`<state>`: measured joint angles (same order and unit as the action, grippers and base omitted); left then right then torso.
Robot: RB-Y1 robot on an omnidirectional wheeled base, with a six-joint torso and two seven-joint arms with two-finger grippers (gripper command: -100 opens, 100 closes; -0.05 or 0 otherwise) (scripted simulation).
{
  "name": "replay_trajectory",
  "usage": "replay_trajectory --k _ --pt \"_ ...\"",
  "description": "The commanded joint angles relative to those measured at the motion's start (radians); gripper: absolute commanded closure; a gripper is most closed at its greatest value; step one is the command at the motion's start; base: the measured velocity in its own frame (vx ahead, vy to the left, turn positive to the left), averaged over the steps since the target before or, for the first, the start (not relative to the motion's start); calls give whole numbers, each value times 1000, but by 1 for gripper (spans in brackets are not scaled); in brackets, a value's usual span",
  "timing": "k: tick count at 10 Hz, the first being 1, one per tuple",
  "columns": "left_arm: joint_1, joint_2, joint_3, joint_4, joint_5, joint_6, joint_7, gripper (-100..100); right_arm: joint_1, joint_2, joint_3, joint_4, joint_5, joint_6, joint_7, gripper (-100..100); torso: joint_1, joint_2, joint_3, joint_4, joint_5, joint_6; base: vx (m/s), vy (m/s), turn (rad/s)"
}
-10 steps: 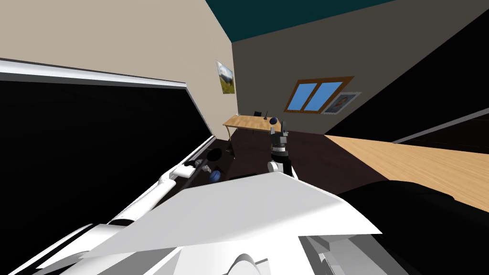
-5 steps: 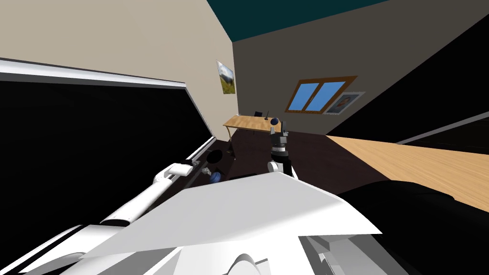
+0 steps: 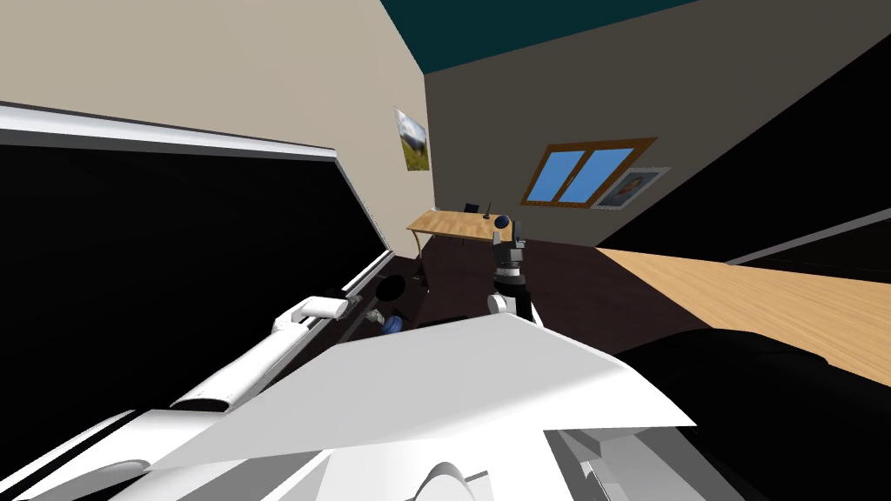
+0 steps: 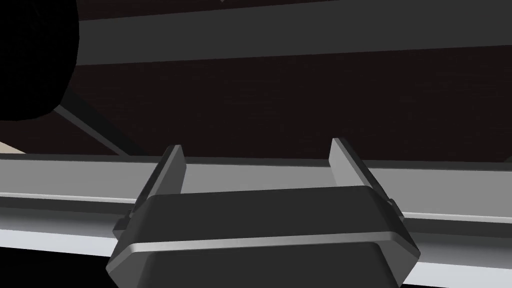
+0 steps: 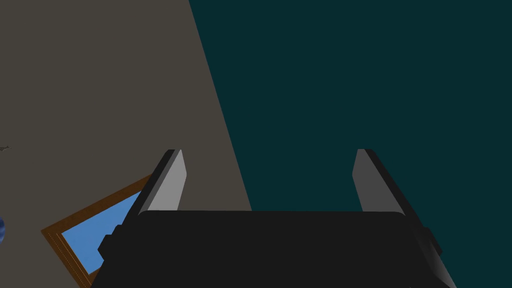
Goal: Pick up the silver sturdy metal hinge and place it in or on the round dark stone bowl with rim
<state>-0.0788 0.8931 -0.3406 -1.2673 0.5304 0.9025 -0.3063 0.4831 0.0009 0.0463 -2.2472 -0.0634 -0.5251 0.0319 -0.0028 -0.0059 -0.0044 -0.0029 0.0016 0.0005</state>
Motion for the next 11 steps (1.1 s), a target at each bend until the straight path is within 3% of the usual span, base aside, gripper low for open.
replay_trajectory --k 1,6,11 --pt "-3 9 1 -3 44 41 -5 -100 0 0 0 0 0 0 0 0 0 0 0 0 0 0 40 3 0" --pt "-10 33 -4 -11 171 152 -32 -100 0 0 0 0 0 0 0 0 -2 2 1 0 0 0 30 -18 -6" --pt "-4 40 -33 -33 277 255 -69 -100 0 0 0 0 0 0 0 0 -7 4 3 1 -2 0 -10 -83 -27"
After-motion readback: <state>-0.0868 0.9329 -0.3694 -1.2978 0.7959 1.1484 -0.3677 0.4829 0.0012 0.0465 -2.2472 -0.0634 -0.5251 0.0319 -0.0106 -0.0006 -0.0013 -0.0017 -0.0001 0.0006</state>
